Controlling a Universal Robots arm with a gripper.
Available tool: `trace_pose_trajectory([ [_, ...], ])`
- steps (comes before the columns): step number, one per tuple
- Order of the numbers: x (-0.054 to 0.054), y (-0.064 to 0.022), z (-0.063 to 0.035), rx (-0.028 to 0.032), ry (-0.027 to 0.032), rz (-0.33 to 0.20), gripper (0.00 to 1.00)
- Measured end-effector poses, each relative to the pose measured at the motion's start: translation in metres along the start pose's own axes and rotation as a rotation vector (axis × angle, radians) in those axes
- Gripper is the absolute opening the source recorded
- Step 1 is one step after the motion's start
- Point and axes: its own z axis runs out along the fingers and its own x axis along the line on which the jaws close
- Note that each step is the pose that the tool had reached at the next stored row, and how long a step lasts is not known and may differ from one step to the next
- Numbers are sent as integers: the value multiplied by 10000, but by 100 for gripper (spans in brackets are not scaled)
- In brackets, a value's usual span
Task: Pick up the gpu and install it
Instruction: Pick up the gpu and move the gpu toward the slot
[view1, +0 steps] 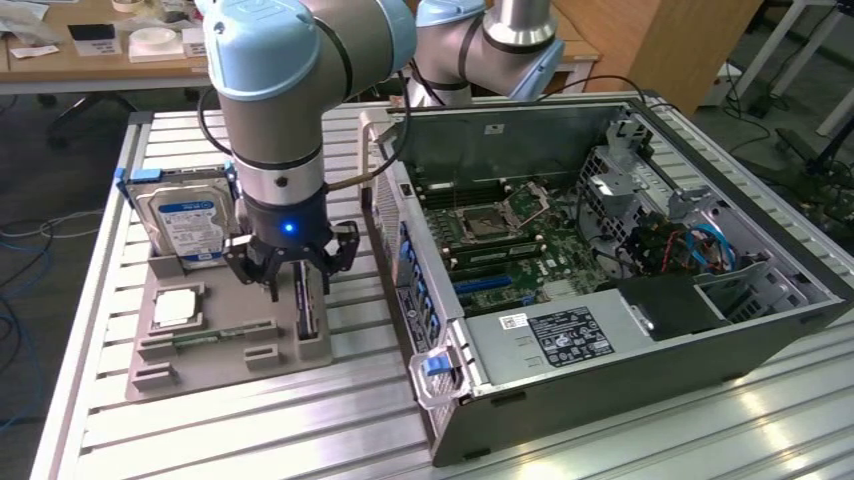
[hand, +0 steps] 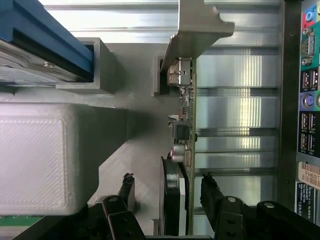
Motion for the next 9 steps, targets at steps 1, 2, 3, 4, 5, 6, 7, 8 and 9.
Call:
trace_pose_trajectory([
  [1,0,0,0,0,-1,1,65],
  [2,0,0,0,2,0,1,65],
  [3,-3,1,2,1,-2,1,63],
  [4,-7,0,5,0,-3,-1,63],
  [5,-8,0,5,1,-2,0,56],
  [6,-8,0,5,2,-1,1,56],
  [7,-8,0,5,3,0,1,56],
  [8,-8,0,5,2,0,1,56],
  [9,-9,0,5,2,0,1,55],
])
